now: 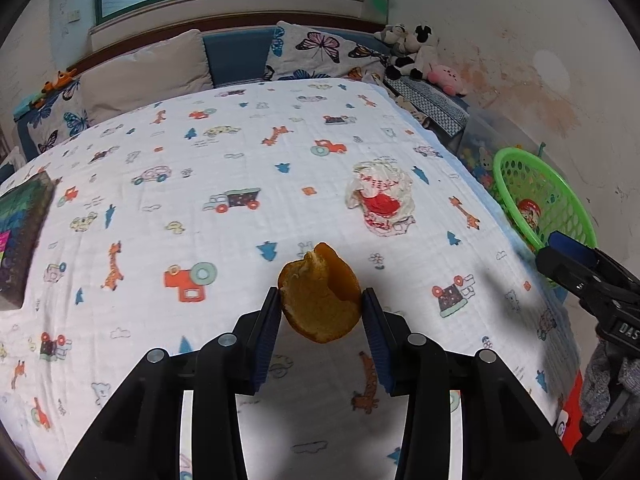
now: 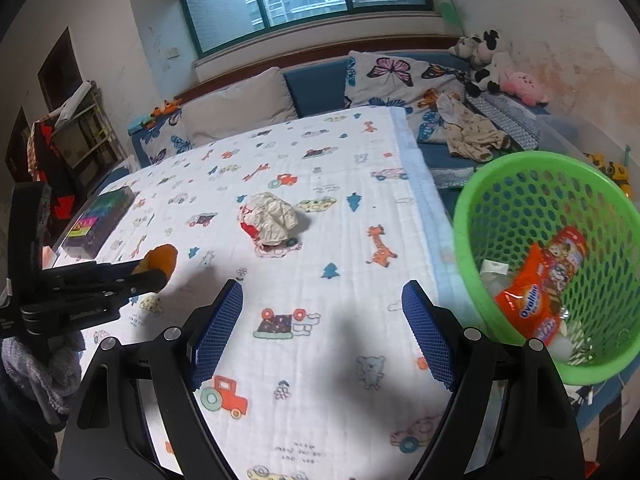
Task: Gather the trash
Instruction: 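Lift the bread crust with the left gripper while the right approaches the crumpled wrapper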
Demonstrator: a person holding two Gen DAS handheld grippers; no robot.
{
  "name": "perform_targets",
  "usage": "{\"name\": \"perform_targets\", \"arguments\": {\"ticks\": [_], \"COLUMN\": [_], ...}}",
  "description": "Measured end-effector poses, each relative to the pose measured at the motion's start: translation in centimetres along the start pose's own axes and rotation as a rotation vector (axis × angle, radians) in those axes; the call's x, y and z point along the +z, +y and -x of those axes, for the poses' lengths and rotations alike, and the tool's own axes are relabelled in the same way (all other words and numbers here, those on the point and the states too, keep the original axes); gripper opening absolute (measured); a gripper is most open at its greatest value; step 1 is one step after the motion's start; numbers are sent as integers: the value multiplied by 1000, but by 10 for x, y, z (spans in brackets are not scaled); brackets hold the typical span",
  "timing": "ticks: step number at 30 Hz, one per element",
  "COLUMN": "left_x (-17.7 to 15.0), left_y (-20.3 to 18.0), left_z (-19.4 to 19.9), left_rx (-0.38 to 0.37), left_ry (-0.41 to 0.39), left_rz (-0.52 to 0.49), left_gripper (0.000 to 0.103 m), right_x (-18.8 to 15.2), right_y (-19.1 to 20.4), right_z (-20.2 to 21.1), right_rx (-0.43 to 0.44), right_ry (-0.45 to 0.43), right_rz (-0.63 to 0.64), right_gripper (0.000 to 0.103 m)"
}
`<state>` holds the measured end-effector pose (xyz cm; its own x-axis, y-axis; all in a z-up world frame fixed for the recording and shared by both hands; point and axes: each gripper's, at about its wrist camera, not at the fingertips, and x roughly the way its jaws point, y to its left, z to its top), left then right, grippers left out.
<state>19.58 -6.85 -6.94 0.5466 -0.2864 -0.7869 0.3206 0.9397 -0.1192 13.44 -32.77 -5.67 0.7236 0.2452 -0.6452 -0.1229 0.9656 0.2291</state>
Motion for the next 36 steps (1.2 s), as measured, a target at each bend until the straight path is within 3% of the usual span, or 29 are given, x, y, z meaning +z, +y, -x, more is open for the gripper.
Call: {"name": "perform_targets", "arguments": {"ticks": [24, 36], "left_x": [-12, -13], "left_y": [38, 44], "left_z": [20, 18], "left_rx": [23, 24], "left_ry": [-16, -11], "left_rz": [51, 67], "left_gripper": [40, 40], "right_x": [32, 48], "right_y": [46, 51], "right_z": [-93, -131], "right_rx": [21, 27], "right_ry": [91, 129], "right_rz": [68, 51], "right_gripper": [82, 79]}}
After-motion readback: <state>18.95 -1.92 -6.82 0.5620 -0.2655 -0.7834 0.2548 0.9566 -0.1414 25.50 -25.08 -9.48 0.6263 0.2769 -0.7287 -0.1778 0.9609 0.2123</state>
